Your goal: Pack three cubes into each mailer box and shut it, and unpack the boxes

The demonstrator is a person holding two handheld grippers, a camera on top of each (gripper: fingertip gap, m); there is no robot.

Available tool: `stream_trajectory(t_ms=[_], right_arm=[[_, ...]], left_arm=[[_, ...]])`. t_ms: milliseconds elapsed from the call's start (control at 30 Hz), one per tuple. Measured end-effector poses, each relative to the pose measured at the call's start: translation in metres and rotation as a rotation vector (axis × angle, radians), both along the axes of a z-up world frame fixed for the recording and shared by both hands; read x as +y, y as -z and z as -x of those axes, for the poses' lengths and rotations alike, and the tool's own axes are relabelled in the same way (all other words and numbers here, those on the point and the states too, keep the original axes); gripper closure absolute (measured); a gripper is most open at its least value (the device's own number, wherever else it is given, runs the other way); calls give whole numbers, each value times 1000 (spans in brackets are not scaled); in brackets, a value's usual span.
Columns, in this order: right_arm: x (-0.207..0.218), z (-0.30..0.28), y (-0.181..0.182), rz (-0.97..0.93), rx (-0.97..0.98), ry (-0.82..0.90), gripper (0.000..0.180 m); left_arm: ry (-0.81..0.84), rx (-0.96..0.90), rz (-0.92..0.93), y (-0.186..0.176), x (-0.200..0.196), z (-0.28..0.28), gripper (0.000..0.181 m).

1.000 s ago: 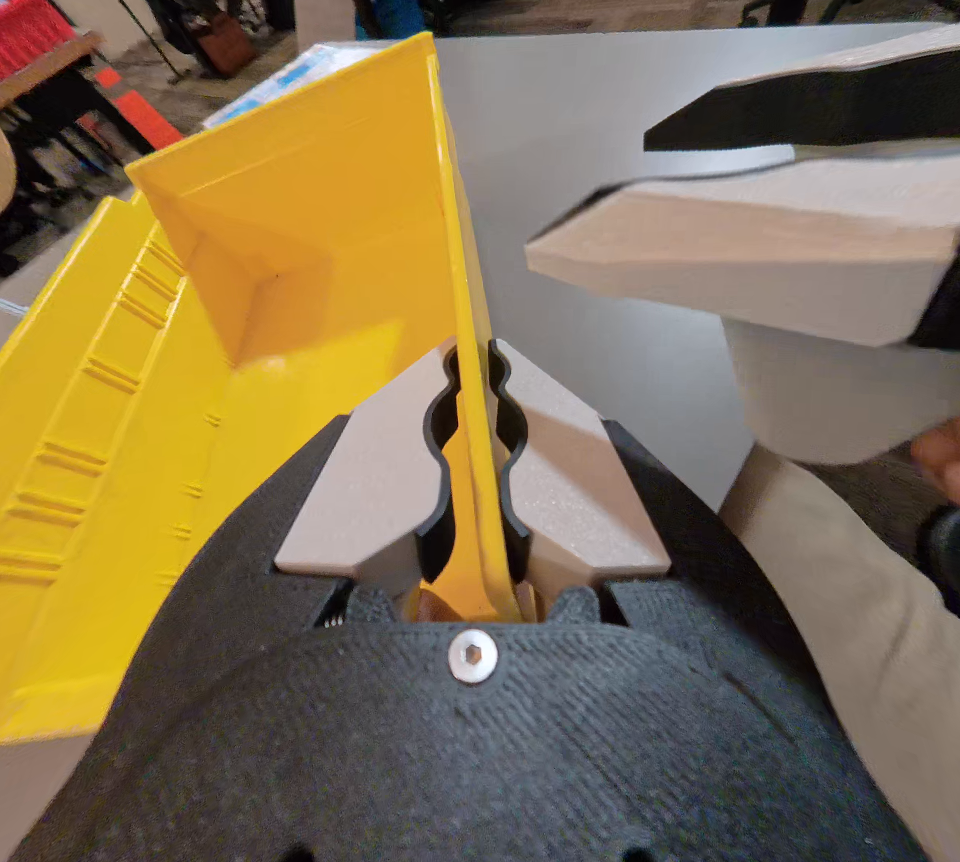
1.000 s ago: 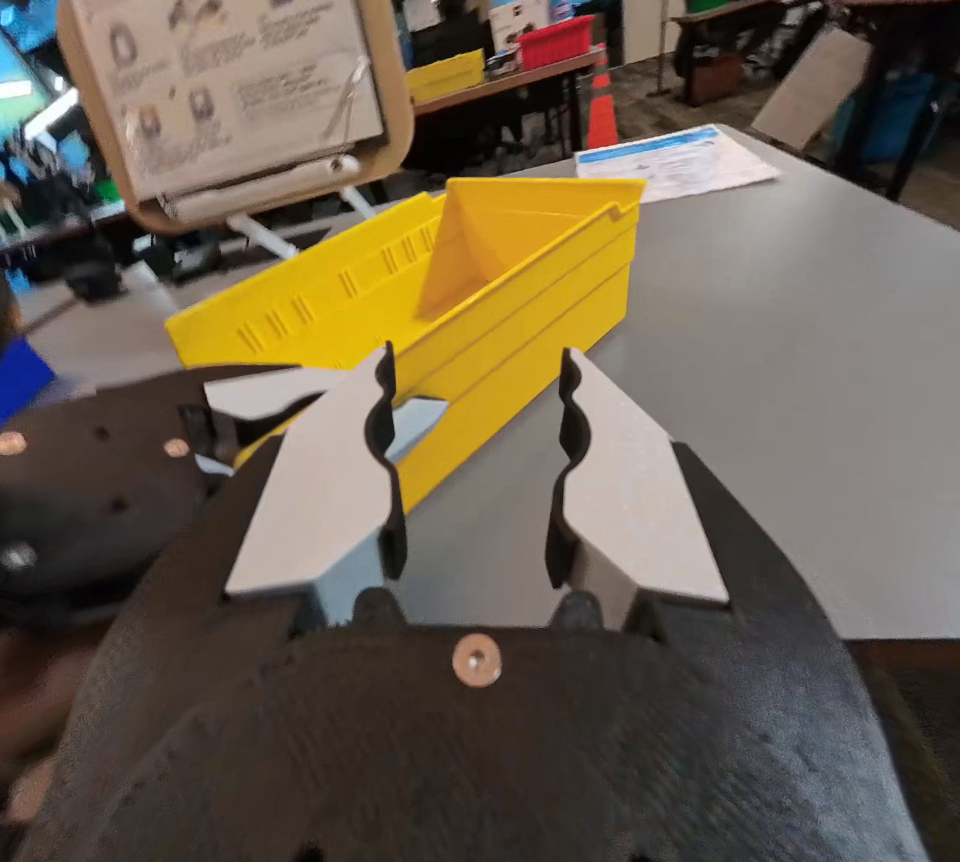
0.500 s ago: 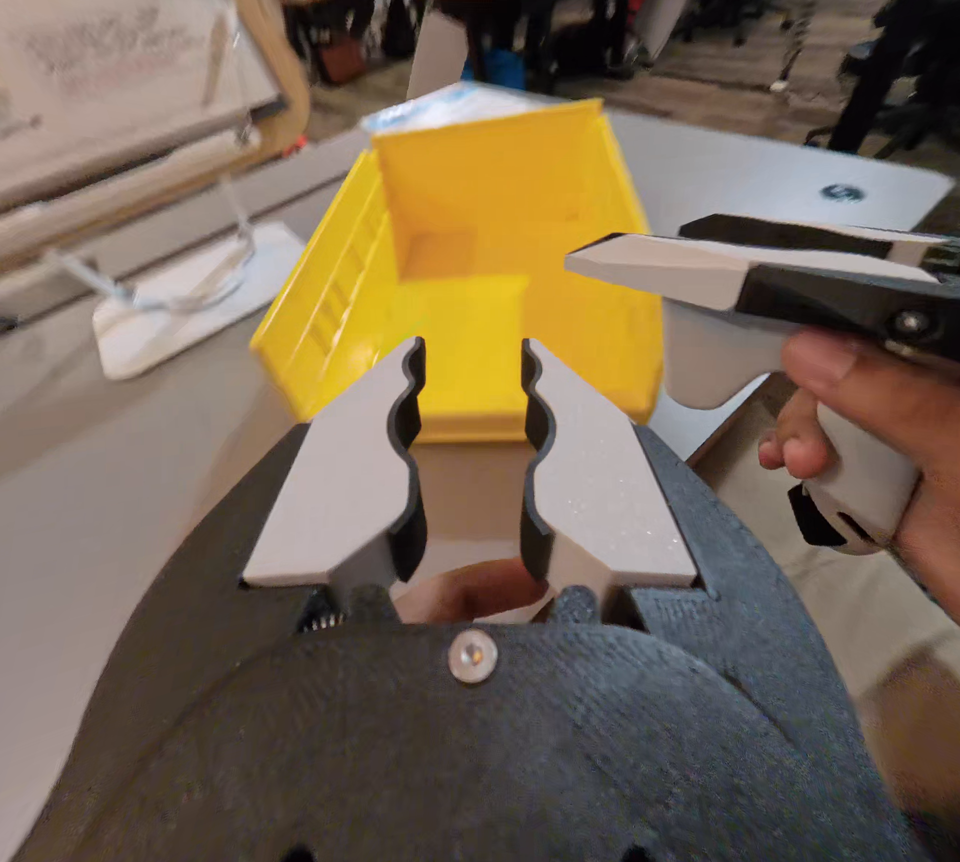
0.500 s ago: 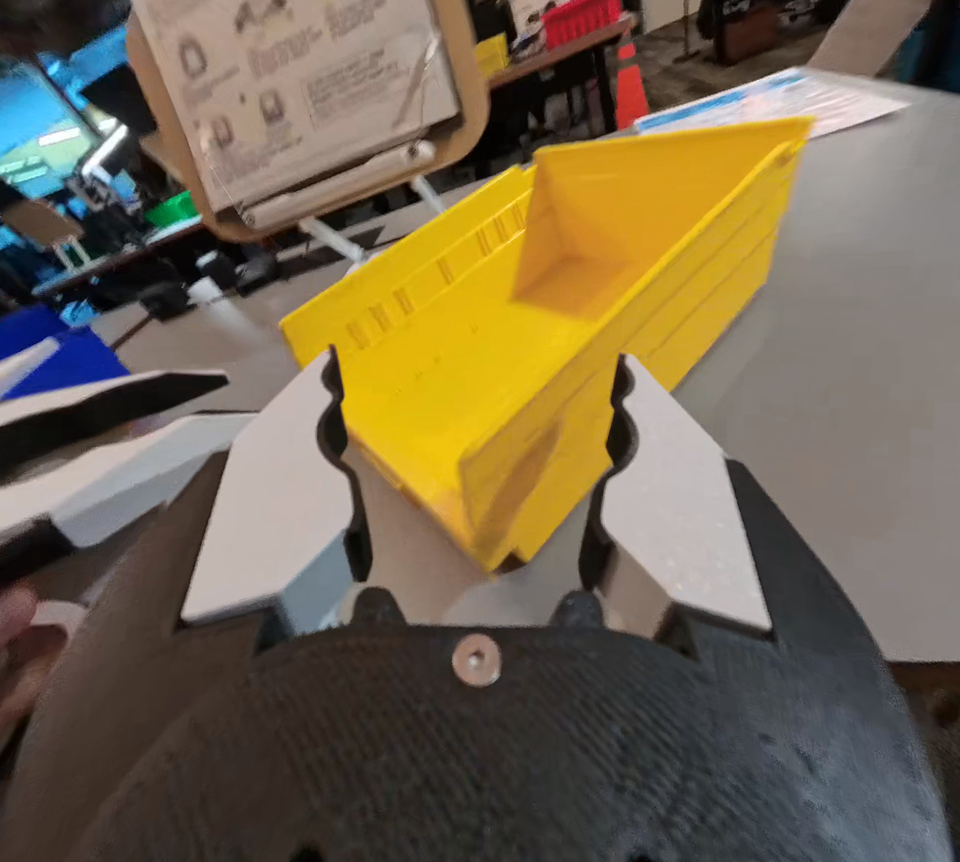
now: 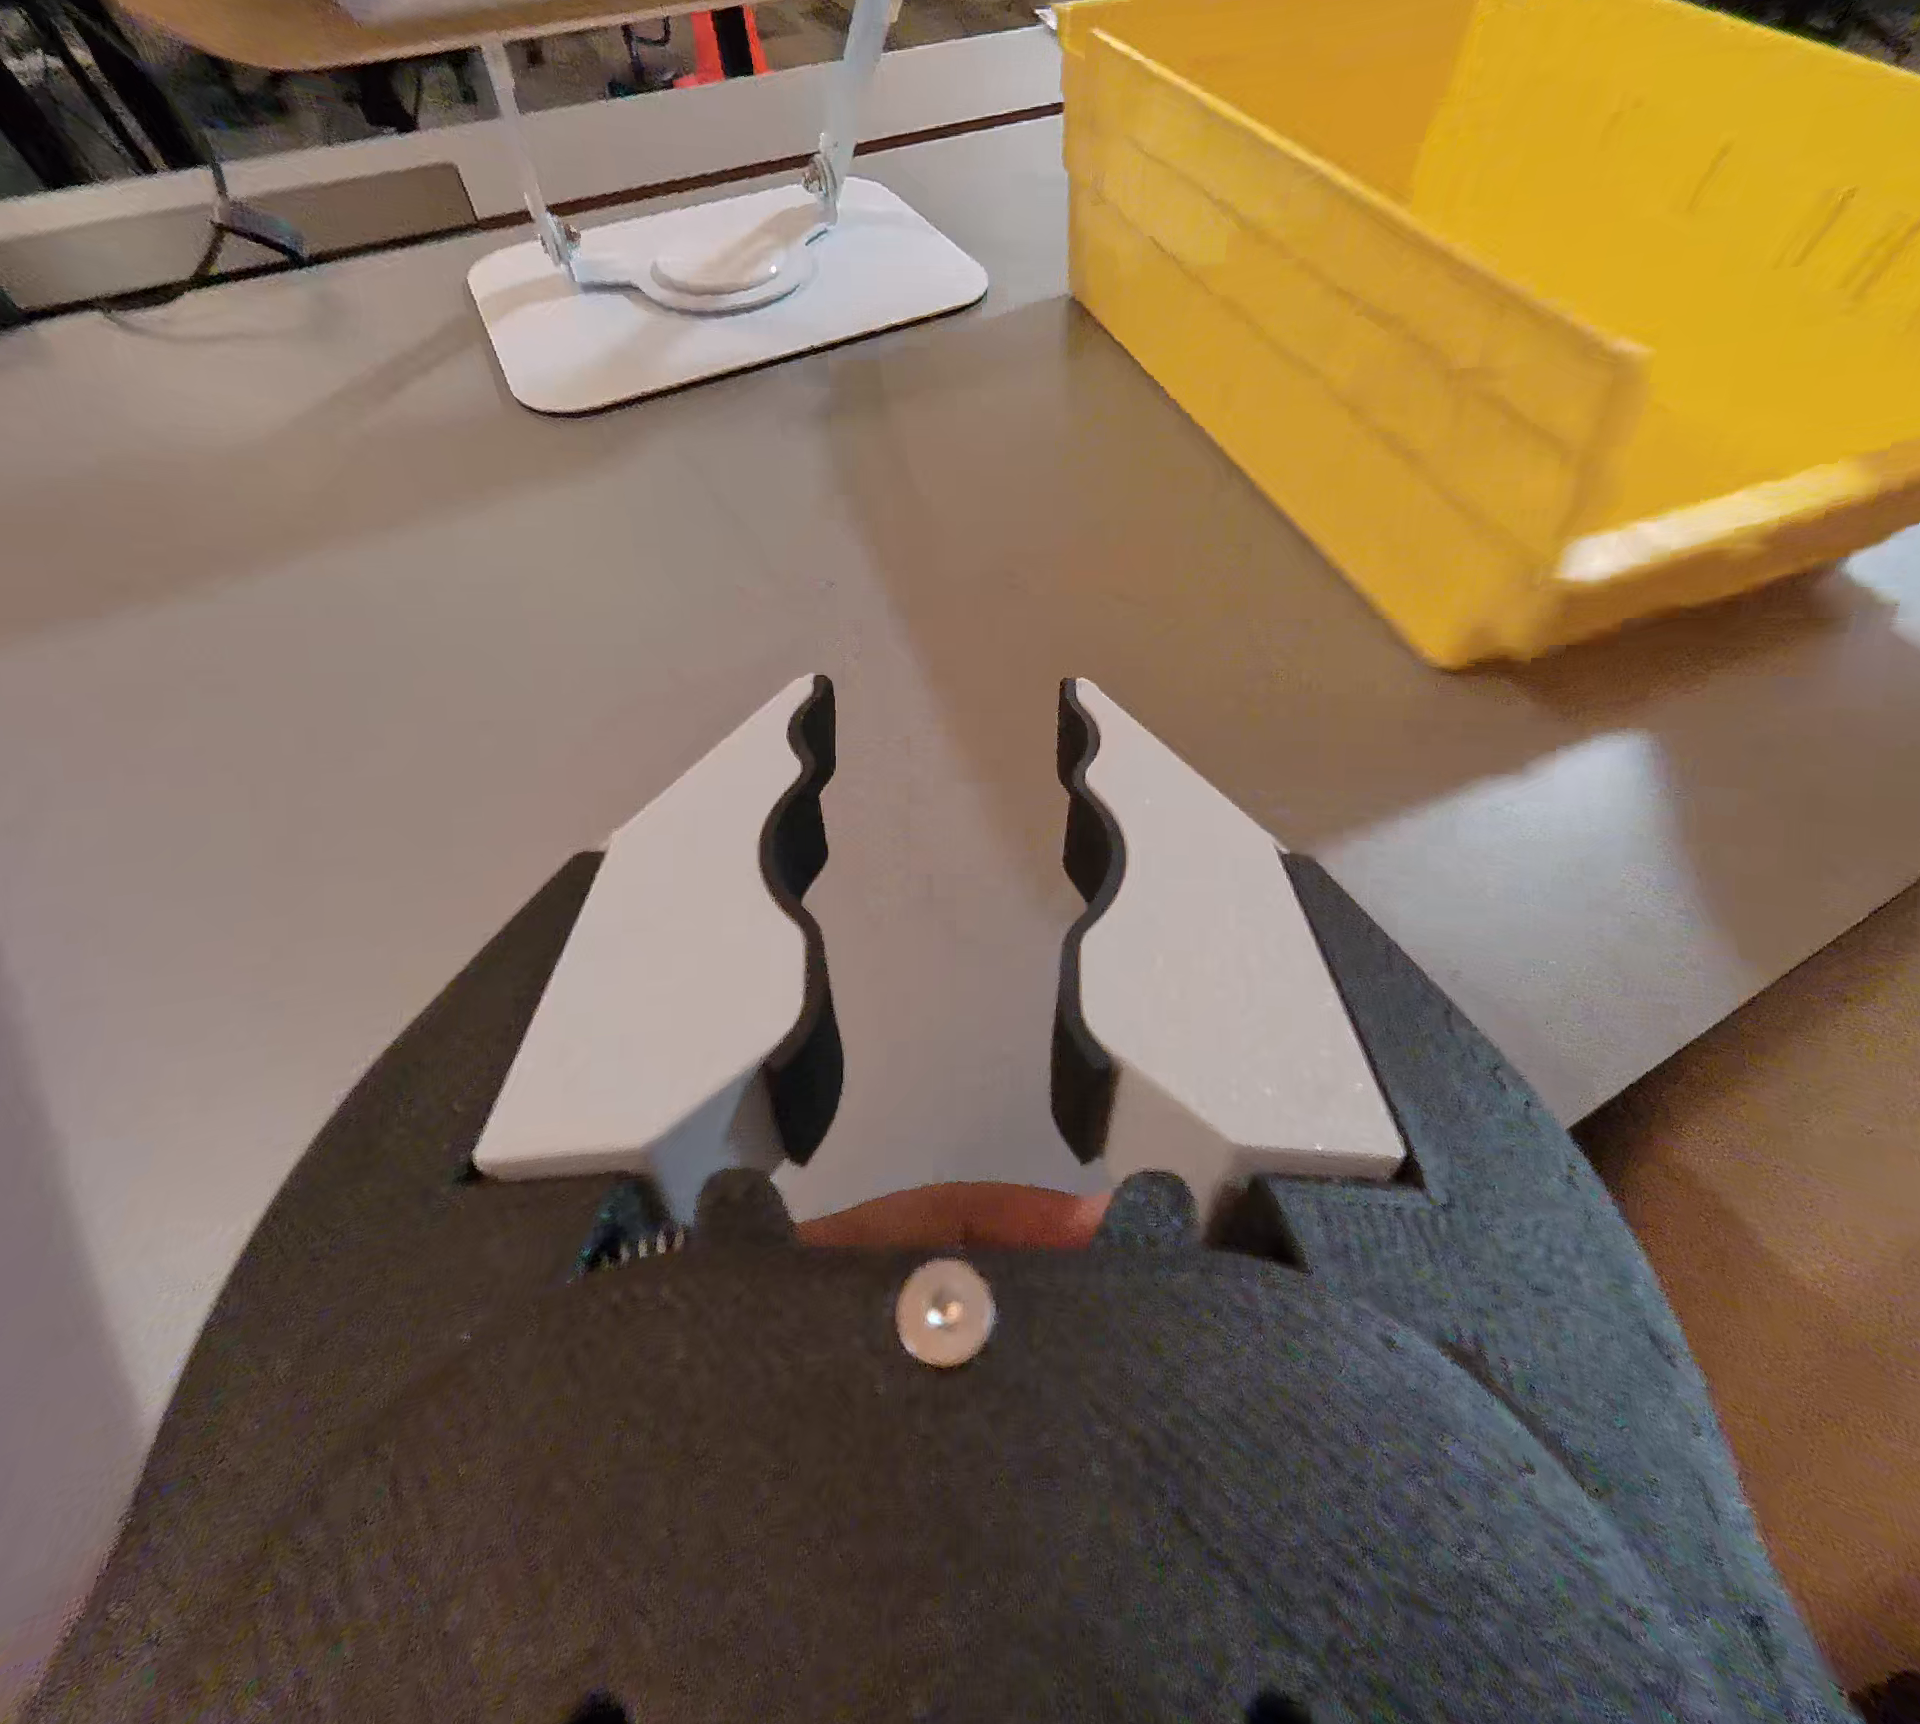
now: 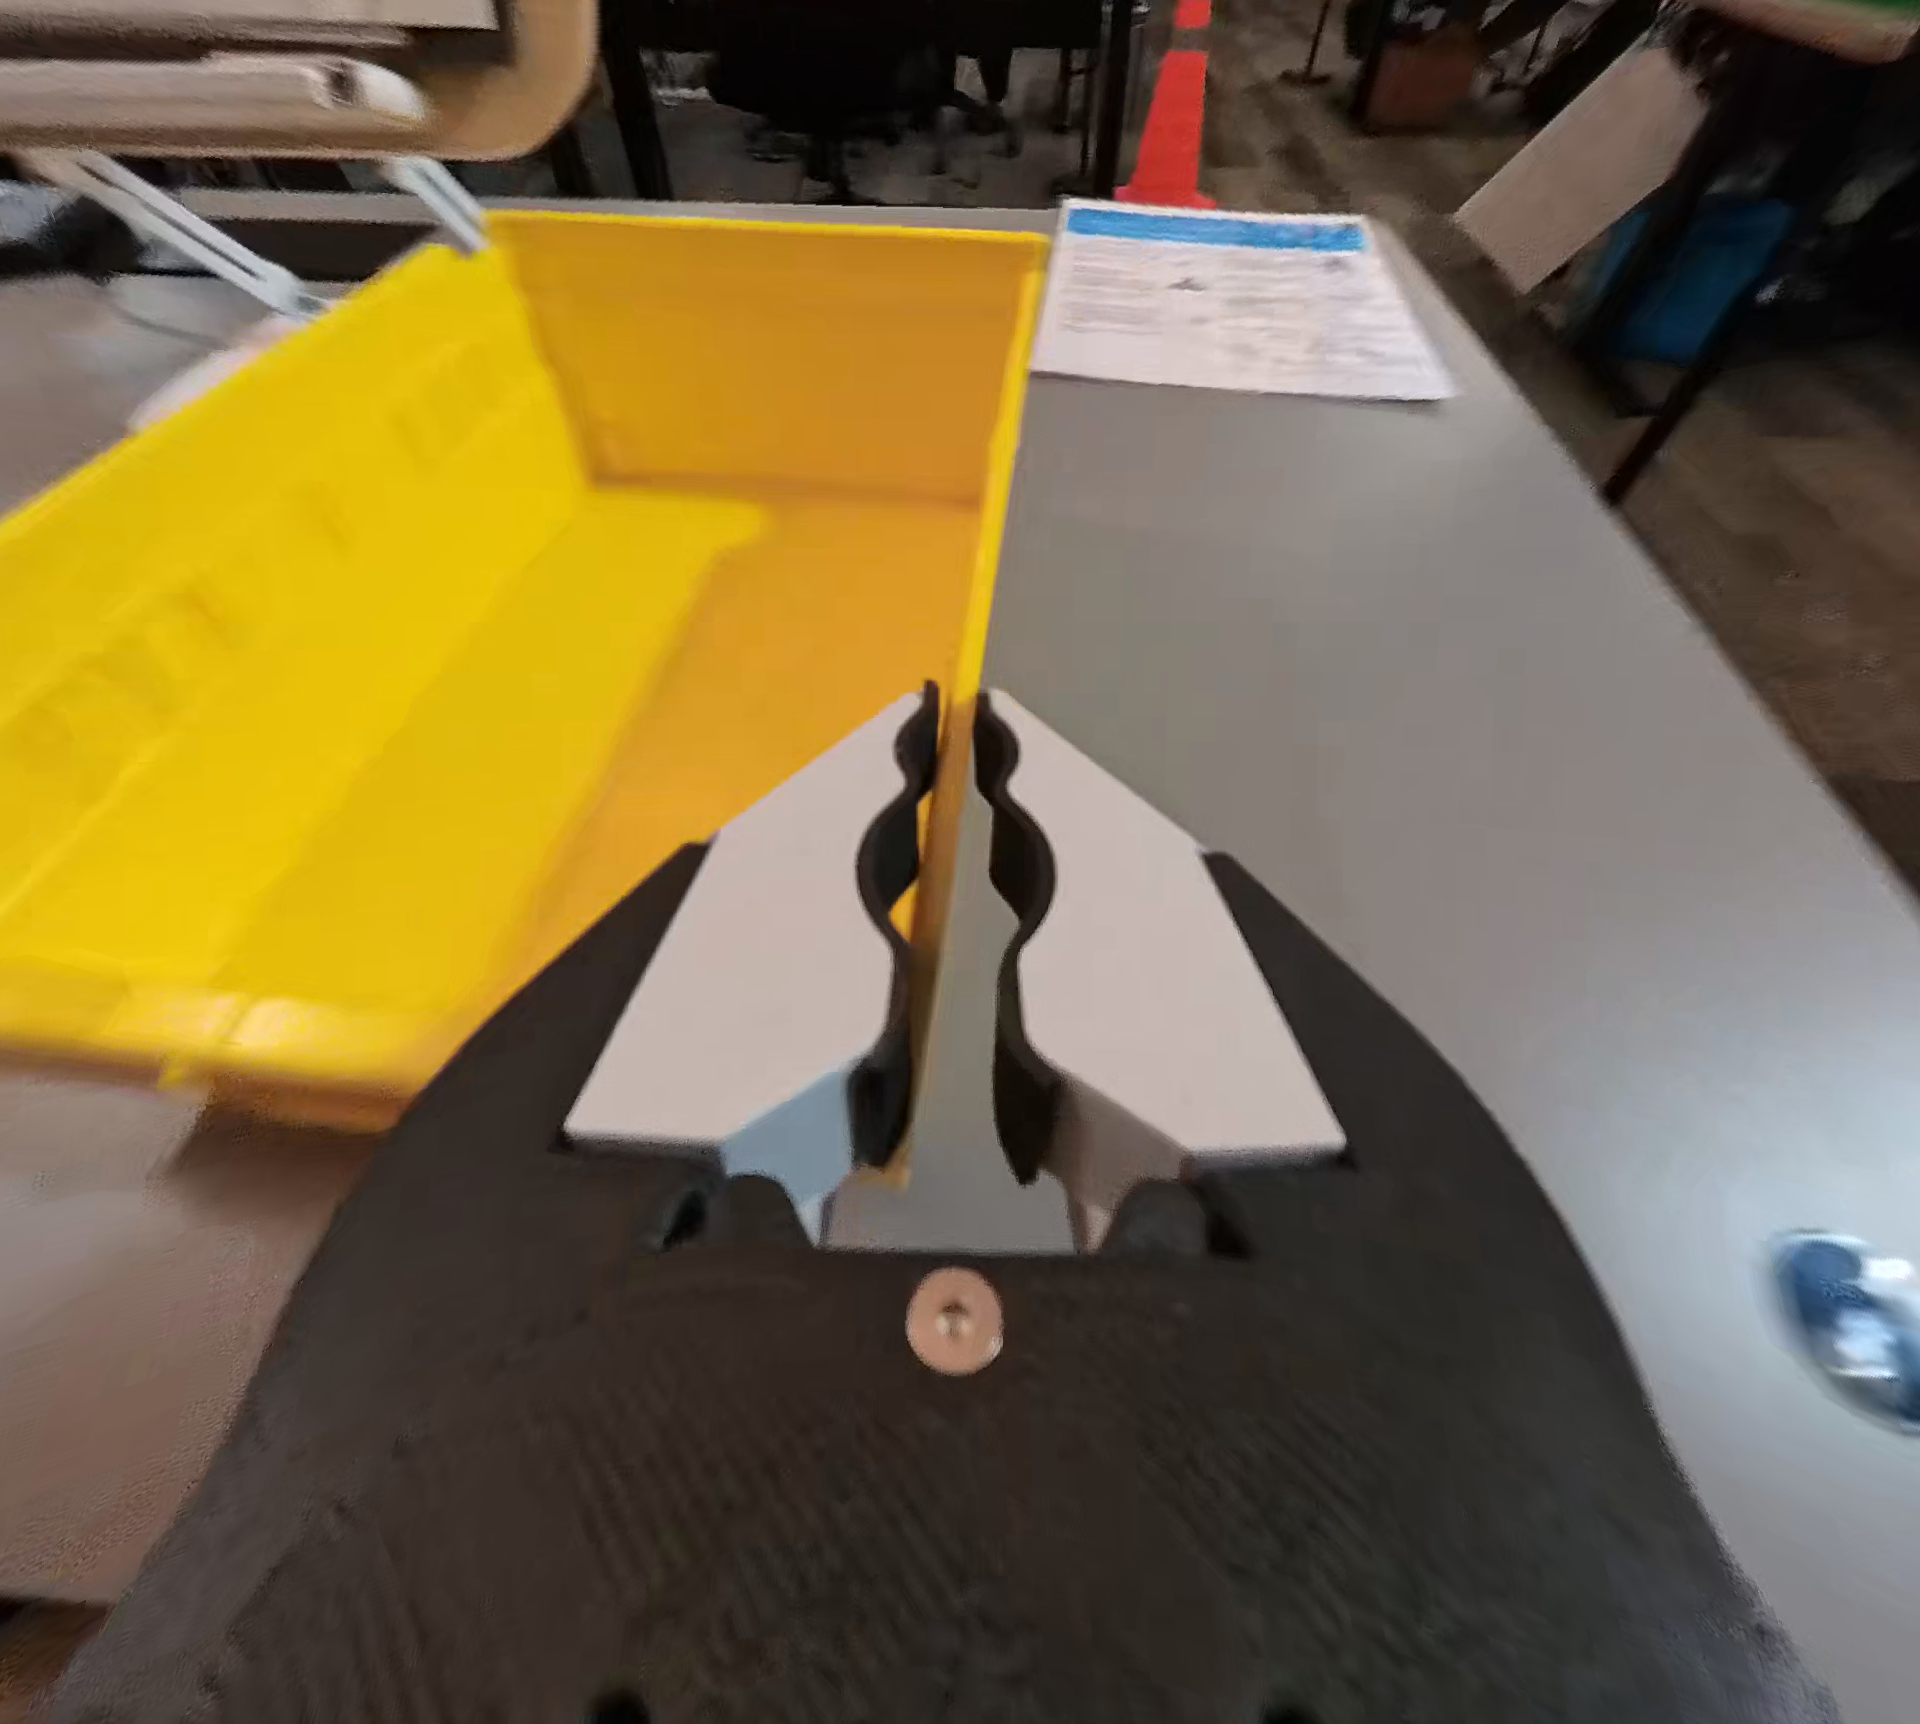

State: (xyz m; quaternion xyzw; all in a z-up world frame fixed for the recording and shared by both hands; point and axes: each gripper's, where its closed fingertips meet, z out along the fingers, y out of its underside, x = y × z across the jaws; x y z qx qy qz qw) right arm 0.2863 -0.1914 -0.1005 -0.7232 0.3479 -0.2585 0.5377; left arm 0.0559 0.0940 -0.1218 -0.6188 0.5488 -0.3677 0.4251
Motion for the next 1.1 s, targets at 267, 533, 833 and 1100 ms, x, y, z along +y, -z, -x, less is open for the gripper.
stream_trajectory(t_ms=[267, 533, 833, 1100], right_arm=[[-74, -43, 0, -29, 34, 63, 172], [-120, -54, -2, -93, 58, 207, 177], [-141, -64, -2, -200, 89, 225, 177], [-153, -76, -2, -169, 37, 364, 169]], left_arm=[[-26, 19, -36, 7, 12, 2, 140], [-27, -11, -2, 2, 14, 5, 141], [-36, 3, 18, 10, 27, 0, 142], [-53, 15, 23, 14, 40, -5, 141]])
